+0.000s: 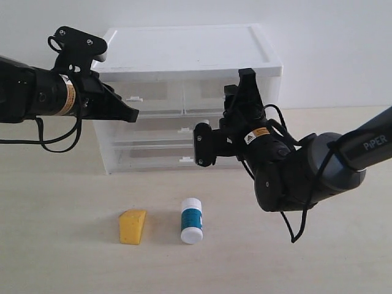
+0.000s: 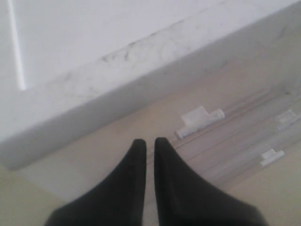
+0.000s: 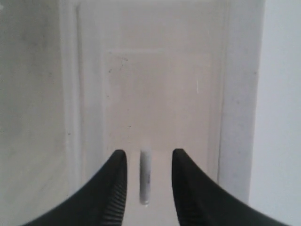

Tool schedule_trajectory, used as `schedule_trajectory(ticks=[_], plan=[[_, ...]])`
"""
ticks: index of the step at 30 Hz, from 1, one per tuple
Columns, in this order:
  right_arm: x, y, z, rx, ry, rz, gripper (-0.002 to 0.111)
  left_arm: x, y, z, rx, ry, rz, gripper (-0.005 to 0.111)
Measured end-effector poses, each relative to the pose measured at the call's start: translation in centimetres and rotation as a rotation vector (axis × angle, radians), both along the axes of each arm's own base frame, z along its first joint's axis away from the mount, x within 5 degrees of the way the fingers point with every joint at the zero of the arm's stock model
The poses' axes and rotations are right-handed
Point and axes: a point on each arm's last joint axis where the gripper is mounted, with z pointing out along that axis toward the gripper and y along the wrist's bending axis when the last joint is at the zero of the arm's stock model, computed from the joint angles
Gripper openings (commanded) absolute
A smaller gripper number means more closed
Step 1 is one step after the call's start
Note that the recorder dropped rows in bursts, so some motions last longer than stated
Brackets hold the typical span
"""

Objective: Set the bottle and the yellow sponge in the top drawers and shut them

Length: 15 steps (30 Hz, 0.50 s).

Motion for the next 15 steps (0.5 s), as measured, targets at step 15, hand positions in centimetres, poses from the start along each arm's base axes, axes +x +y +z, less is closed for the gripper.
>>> schedule_trajectory(ticks=[15], plan=[[0.10,0.25,0.04,-0.005,0.013,0.009,0.000,0.00,0.00,0.00,0.000,0.000,0.000,0.004]])
